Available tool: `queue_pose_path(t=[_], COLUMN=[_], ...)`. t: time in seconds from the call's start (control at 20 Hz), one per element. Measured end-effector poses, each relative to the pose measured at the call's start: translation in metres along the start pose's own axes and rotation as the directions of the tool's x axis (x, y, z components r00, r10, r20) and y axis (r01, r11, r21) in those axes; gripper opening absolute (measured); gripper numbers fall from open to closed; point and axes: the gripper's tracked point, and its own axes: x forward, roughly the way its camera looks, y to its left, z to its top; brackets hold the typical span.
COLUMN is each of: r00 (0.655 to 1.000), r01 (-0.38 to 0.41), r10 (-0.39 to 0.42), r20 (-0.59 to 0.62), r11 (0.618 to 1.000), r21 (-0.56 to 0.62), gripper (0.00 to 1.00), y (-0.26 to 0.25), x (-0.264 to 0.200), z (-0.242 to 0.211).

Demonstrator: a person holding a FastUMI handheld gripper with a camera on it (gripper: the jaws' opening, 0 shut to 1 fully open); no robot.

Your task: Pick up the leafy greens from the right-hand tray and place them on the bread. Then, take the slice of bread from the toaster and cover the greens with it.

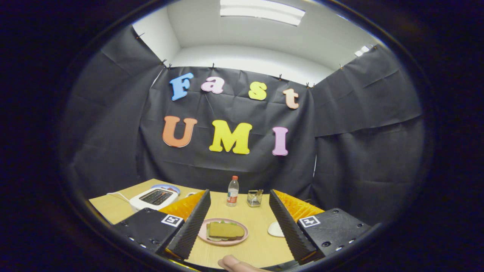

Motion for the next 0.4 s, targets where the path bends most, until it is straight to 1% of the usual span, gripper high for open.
queue_pose_path(t=[0.4], r00=[1.0], r01=[-0.011], r10=[0.011], r20=[-0.018], r11=[1.0], r21=[-0.001], gripper=[0.95], y=[-0.0006], x=[-0.0028], z=[-0.0048])
